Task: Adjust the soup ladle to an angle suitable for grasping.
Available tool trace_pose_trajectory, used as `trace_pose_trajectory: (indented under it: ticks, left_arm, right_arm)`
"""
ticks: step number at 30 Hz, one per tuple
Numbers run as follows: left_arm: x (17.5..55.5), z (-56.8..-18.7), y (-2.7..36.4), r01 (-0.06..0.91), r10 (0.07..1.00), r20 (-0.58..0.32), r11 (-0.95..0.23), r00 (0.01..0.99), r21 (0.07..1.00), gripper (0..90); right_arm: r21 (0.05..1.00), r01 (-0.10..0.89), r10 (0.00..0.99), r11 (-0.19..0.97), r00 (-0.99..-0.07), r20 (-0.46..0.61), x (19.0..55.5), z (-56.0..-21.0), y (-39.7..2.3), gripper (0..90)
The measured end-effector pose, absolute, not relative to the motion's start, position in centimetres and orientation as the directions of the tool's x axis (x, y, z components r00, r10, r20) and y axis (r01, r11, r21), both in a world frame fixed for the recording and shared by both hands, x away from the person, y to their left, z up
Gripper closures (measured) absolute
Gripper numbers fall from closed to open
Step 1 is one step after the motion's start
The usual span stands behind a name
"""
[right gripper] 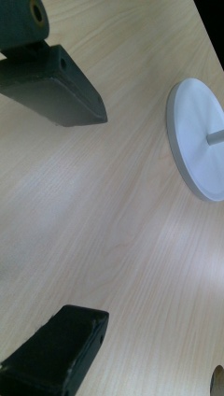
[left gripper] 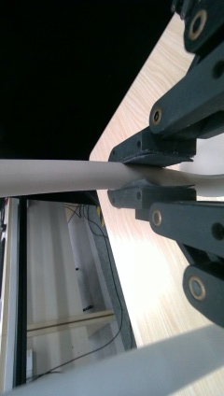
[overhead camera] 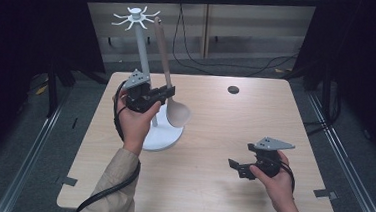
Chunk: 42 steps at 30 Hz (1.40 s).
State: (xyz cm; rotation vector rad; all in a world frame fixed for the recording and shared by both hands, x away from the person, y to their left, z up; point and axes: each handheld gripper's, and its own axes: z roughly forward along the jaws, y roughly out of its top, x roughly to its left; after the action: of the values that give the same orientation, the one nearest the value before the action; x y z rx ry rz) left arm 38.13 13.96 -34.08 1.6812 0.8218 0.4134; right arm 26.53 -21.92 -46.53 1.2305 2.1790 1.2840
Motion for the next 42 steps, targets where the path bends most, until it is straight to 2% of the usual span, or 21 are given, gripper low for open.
trace_pose_trajectory:
  ticks: [15,42]
  left_arm:
    - [38.7,-34.4,15.0,0.285,0.748,-0.11,-0.11,0.655,0.952,78.8]
    - [39.6,-34.6,15.6,0.303,0.749,-0.132,-0.095,0.649,0.948,76.4]
  right_arm:
    - [0.83,0.514,0.804,0.217,-0.576,0.147,26.5,-46.6,-21.9,5.4]
    - [0.83,0.512,0.805,0.22,-0.576,0.143,26.6,-46.6,-22.0,5.3]
